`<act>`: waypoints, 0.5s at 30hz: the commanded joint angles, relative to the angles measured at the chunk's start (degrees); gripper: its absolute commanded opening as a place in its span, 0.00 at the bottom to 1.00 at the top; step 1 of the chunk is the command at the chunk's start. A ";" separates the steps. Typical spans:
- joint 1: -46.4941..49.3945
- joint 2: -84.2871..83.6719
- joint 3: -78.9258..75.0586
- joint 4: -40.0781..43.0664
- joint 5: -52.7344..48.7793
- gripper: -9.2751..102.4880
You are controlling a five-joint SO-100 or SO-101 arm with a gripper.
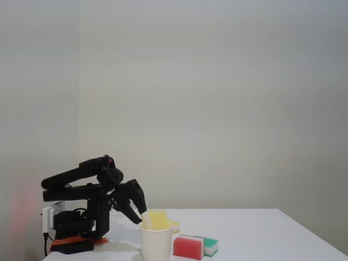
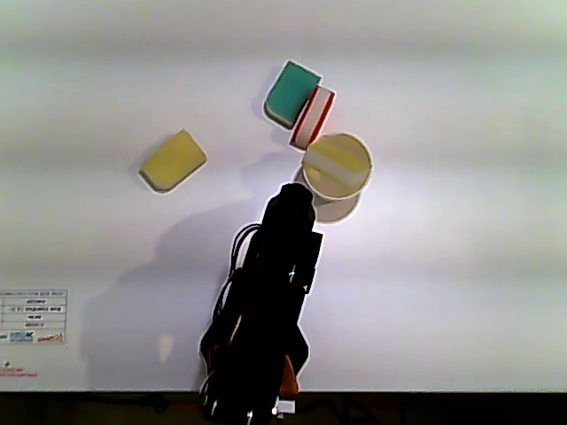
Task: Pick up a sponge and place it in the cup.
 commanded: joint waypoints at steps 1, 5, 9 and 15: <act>-0.97 0.88 2.90 -1.85 -0.26 0.08; -2.72 1.05 5.54 -2.55 -0.26 0.08; -4.66 1.14 5.54 1.23 0.00 0.08; -7.65 1.41 5.62 9.40 -0.35 0.08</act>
